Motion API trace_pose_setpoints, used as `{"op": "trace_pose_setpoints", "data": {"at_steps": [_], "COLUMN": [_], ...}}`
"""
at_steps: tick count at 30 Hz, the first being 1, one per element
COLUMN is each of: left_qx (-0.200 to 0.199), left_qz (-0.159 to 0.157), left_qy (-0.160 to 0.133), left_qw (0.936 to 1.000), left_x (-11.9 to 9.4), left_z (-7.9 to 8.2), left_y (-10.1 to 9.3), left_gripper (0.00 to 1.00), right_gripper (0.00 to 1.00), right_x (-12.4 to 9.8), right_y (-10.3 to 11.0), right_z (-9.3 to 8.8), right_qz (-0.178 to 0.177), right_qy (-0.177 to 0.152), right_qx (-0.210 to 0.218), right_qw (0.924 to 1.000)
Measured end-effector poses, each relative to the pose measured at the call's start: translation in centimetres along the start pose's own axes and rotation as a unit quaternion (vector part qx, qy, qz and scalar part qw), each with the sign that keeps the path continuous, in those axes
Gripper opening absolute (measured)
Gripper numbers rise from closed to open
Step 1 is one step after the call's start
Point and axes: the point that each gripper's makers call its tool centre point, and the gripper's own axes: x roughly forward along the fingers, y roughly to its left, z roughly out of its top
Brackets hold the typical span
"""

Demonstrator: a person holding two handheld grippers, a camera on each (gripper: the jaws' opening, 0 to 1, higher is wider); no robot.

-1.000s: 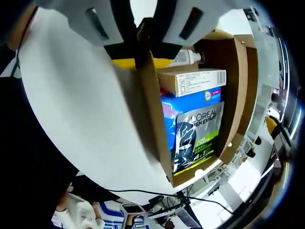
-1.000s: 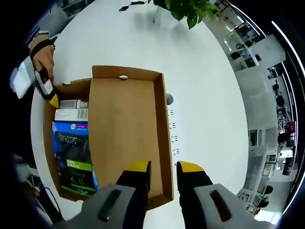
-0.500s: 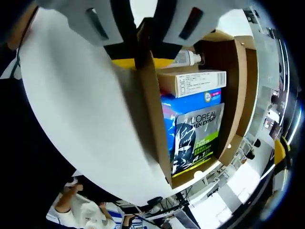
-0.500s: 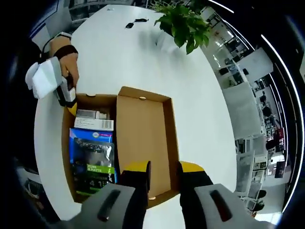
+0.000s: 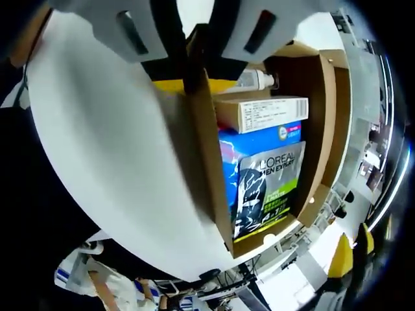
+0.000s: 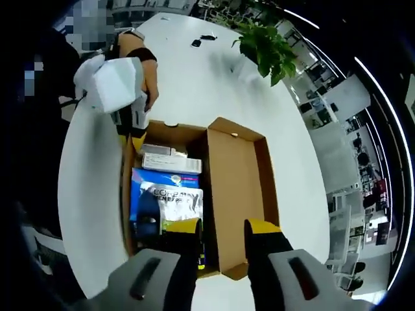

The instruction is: Operate the shoe box by opening the lid, removing the specified soft item, and placing it in the target area until the item is outside and the box remains undamaged.

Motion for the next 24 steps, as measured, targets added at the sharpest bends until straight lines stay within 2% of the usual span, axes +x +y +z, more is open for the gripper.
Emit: {"op": "trace_pose_setpoints", "data": {"at_steps": [4,6,11,19,21,24], "left_qx": [-0.001,-0.002,-0.009,-0.012,-0.013,-0.017], "left_qz": [0.001,0.001,0.003,0.004,0.004,0.005], "left_qy": [0.002,0.005,0.008,0.010,0.010,0.009], "left_qw": [1.0000,1.0000,0.9999,0.9999,0.9999,0.9998], "left_x": [0.1,0.2,0.2,0.2,0.1,0.0], "left_z": [0.0,0.0,0.0,-0.1,-0.1,-0.2], "left_y": [0.2,0.4,0.6,0.6,0.6,0.6], "left_gripper": [0.07,0.07,0.07,0.07,0.07,0.07], "right_gripper": [0.29,0.29,0.30,0.30,0.31,0.33], "right_x": [0.5,1.0,1.2,1.4,1.9,2.6], "right_y": [1.3,2.7,4.2,5.7,6.2,6.6], "right_z": [-0.7,-2.1,-3.3,-3.2,-3.4,-3.5], "right_qz": [-0.004,-0.001,0.007,0.015,0.020,0.027], "right_qy": [-0.004,0.004,0.013,0.005,0.011,0.016], "right_qx": [0.009,0.016,0.021,0.008,-0.010,-0.013], "right_qw": [0.9999,0.9999,0.9997,0.9998,0.9997,0.9994]}}
